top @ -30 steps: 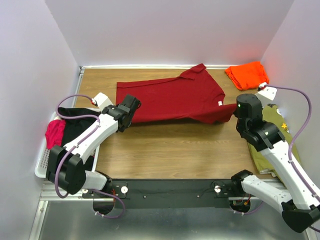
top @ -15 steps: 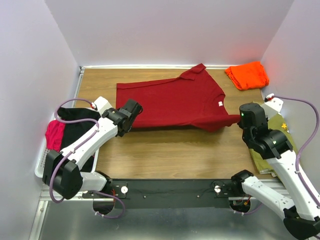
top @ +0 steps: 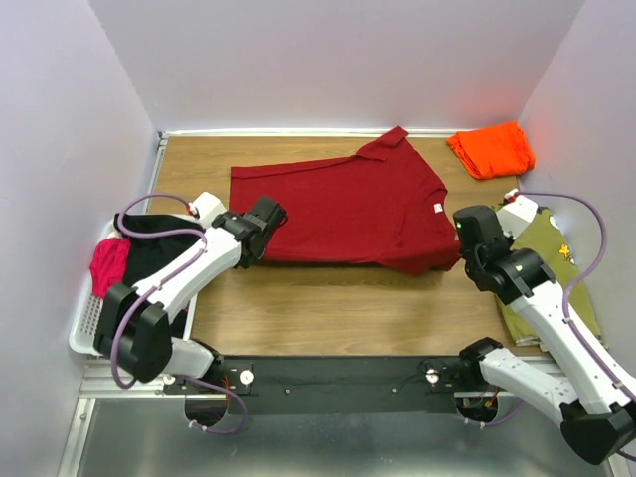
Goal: Fold and stack the t-shirts
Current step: Fold the flattened tshirt in 1/3 of the way
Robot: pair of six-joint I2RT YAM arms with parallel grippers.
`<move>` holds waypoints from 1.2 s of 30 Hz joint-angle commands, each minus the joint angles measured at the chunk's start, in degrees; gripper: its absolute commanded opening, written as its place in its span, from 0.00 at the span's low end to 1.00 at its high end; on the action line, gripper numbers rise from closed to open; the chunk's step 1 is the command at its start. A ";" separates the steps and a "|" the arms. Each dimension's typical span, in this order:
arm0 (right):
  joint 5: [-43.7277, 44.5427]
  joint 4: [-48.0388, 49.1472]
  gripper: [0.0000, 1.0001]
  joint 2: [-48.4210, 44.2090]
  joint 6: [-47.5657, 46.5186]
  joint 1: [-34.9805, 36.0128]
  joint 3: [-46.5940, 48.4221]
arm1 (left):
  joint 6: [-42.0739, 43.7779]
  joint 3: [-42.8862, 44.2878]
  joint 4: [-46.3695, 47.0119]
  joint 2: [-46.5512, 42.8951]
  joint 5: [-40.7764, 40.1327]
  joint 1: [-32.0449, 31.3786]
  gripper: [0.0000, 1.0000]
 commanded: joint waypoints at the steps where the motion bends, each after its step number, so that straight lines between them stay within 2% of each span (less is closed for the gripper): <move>1: 2.77 4.59 0.01 3.34 0.82 -0.18 0.23 | 1.72 4.01 3.29 5.18 -4.65 2.19 0.00; 10: 6.64 13.55 0.01 14.49 -5.07 -0.18 5.59 | 7.79 10.51 9.71 13.97 -4.04 7.99 0.00; 25: 7.35 27.88 0.01 29.71 -11.40 -4.13 6.74 | 14.73 16.14 17.10 26.80 -3.16 9.40 0.00; 30: 3.84 32.89 0.01 32.88 -15.00 -9.31 7.97 | 16.75 19.39 17.45 30.50 -3.42 9.49 0.00; 36: 0.23 37.63 0.01 40.34 -17.38 -10.90 10.42 | 17.81 21.15 18.42 33.05 -3.25 9.58 0.00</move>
